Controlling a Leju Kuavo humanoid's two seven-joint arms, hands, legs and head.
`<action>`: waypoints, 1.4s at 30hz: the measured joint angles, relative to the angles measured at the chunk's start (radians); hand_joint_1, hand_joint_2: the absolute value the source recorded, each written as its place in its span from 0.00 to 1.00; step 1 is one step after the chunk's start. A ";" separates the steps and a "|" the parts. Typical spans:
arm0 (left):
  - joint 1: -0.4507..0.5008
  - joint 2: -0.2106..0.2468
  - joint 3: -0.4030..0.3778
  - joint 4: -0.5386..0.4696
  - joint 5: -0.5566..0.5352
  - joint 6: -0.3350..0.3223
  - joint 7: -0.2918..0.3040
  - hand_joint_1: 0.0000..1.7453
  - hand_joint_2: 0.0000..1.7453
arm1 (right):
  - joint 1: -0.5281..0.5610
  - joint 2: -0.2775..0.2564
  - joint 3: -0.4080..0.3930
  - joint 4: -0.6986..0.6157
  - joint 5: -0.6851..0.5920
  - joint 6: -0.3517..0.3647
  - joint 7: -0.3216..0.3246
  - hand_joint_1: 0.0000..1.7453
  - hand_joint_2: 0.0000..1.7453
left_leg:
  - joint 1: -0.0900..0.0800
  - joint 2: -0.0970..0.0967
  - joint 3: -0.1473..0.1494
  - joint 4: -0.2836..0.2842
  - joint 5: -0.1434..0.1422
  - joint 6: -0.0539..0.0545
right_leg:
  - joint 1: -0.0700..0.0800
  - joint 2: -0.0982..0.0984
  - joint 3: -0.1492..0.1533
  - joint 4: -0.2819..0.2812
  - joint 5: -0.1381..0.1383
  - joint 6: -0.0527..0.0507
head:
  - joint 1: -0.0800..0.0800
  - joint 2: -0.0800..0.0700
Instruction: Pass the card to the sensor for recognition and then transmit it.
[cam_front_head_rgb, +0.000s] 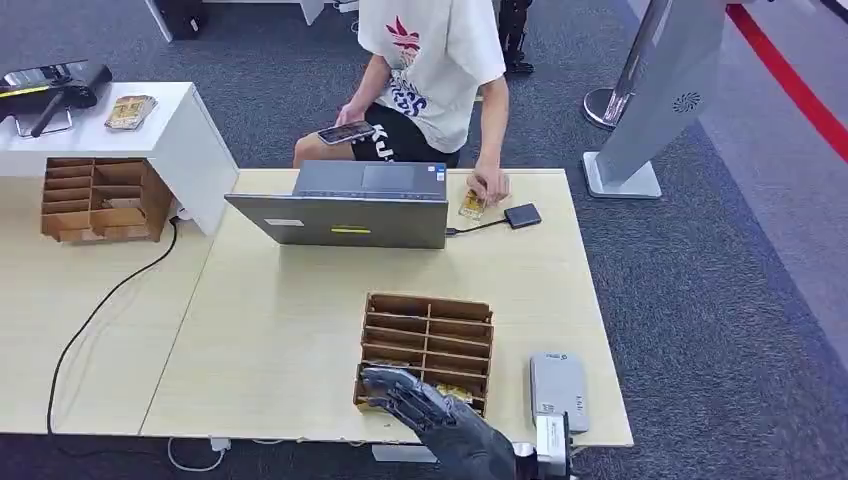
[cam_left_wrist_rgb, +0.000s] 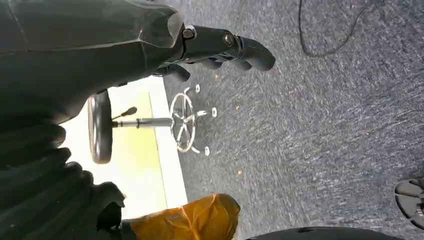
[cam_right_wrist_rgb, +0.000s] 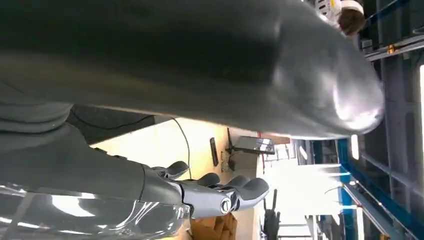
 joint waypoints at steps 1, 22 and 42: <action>-0.001 -0.001 0.000 0.000 -0.001 0.003 0.003 0.00 1.00 | 0.008 -0.004 0.000 -0.006 0.000 -0.002 0.000 0.00 0.00 | 0.000 0.000 0.000 0.000 0.000 0.000 | 0.000 0.000 0.000 0.000 0.000 0.000 | 0.000 0.000; -0.010 -0.001 0.000 0.000 -0.045 -0.034 0.000 0.00 1.00 | 0.068 -0.050 0.003 -0.076 0.069 -0.023 -0.003 0.00 0.00 | 0.000 0.000 0.000 0.000 0.000 0.000 | 0.000 0.000 0.000 0.000 0.000 0.000 | 0.000 0.000; -0.010 0.005 0.000 0.000 -0.046 -0.049 -0.008 0.00 1.00 | 0.037 -0.043 0.032 -0.060 0.101 -0.031 -0.018 0.00 0.00 | 0.000 0.000 0.000 0.000 0.000 0.000 | 0.000 0.000 0.000 0.000 0.000 0.000 | 0.000 0.000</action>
